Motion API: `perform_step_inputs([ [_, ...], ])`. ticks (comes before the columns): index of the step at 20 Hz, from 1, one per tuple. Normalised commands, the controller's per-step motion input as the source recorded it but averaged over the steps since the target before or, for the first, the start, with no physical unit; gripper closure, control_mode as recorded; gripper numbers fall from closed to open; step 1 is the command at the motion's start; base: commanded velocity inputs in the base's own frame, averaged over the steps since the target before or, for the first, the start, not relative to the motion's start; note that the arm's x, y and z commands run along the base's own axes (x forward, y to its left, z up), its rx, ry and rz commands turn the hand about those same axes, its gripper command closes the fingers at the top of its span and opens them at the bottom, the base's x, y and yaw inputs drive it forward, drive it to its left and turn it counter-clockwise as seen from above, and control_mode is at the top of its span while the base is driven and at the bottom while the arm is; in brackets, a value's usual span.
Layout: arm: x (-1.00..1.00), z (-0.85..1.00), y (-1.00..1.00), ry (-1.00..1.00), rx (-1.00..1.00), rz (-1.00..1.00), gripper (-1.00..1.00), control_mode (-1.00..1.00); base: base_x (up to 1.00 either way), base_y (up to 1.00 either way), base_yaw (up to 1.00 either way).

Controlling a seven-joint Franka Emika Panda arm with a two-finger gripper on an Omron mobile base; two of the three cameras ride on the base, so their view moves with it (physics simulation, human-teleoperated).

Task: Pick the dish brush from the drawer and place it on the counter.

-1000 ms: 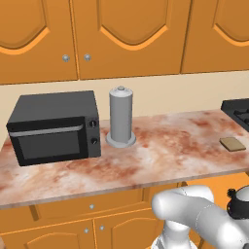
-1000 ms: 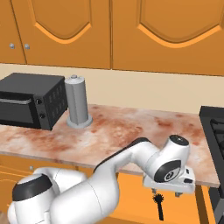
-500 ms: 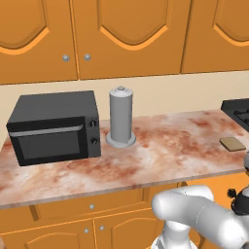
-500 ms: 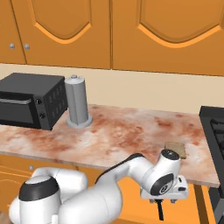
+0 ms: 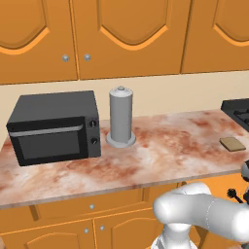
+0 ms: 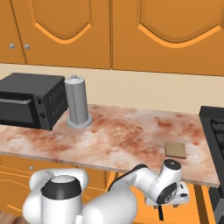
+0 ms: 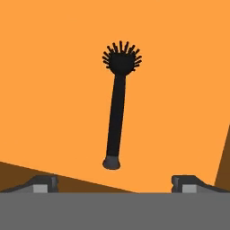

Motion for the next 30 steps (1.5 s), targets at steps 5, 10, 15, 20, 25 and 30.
perform_step_inputs([
  [5, 0.13, -0.48, 0.00, 0.00, 0.09, 0.00, -1.00, -1.00, 0.00, 0.00, 0.00],
  [10, 0.20, -0.49, 0.00, 0.00, 0.03, 0.00, -1.00, -1.00, 0.00, 0.00, 0.00],
  [15, 0.21, -0.54, 0.00, 0.00, 0.00, 0.00, -1.00, -1.00, 0.00, 0.00, 0.00],
  [20, 0.05, -0.64, 0.00, 0.00, 0.00, 0.00, -1.00, -1.00, 0.00, 0.00, 0.00],
  [25, -0.03, -0.68, 0.00, 0.00, 0.00, 0.00, -1.00, -1.00, 0.00, 0.00, 0.00],
  [30, -0.23, -0.46, -0.02, 0.00, 0.03, 0.00, 1.00, -1.00, 0.00, 0.00, 0.00],
])
